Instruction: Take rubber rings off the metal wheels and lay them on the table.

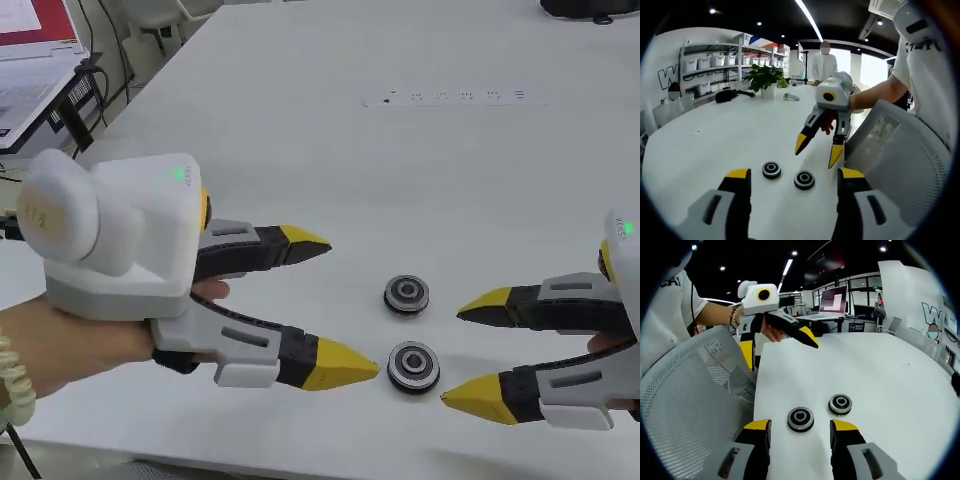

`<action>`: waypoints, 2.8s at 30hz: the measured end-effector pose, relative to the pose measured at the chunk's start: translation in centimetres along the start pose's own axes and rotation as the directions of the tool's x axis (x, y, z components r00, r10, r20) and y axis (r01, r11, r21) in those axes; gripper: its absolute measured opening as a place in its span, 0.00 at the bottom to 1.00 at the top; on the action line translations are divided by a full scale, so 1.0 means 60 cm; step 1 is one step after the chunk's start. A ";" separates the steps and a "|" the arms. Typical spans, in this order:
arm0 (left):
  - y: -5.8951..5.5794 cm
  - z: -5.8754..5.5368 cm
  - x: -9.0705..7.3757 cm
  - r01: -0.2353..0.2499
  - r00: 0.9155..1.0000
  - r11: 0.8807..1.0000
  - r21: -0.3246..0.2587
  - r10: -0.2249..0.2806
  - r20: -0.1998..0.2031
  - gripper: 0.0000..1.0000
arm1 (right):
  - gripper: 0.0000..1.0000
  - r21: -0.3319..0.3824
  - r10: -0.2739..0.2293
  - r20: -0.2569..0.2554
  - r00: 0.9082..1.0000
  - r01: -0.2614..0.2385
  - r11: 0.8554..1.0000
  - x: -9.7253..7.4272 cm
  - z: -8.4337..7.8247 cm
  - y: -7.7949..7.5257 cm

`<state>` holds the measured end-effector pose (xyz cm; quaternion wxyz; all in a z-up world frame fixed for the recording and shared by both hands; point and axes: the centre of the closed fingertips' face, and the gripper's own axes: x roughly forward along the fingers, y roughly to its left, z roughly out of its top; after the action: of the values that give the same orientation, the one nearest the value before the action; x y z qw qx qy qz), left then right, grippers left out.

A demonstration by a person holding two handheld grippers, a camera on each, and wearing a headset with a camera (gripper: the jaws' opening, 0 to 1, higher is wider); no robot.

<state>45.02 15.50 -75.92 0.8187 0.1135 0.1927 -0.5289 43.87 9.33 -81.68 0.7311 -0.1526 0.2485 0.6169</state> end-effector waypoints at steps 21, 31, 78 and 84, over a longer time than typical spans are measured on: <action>0.012 -0.004 0.027 0.010 1.000 0.999 0.041 -0.011 0.003 0.50 | 0.33 0.009 -0.006 0.003 1.000 0.006 1.000 0.012 -0.009 -0.008; -0.003 -0.013 0.040 0.044 0.999 0.997 0.065 -0.044 -0.008 0.43 | 0.26 -0.003 0.001 -0.008 1.000 -0.001 1.000 0.021 -0.012 -0.002; -0.041 -0.080 0.112 0.150 0.987 0.977 0.155 -0.138 -0.085 0.07 | 0.02 -0.074 -0.026 -0.075 0.997 0.020 0.997 0.041 -0.047 -0.011; -0.041 -0.082 0.114 0.150 0.987 0.976 0.159 -0.138 -0.080 0.07 | 0.00 -0.094 -0.056 -0.102 0.993 0.046 0.994 0.041 -0.052 -0.016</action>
<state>44.32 10.74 -83.30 0.7590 0.1842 0.1840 -0.5967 44.57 9.50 -85.70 0.7248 -0.2243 0.2540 0.5998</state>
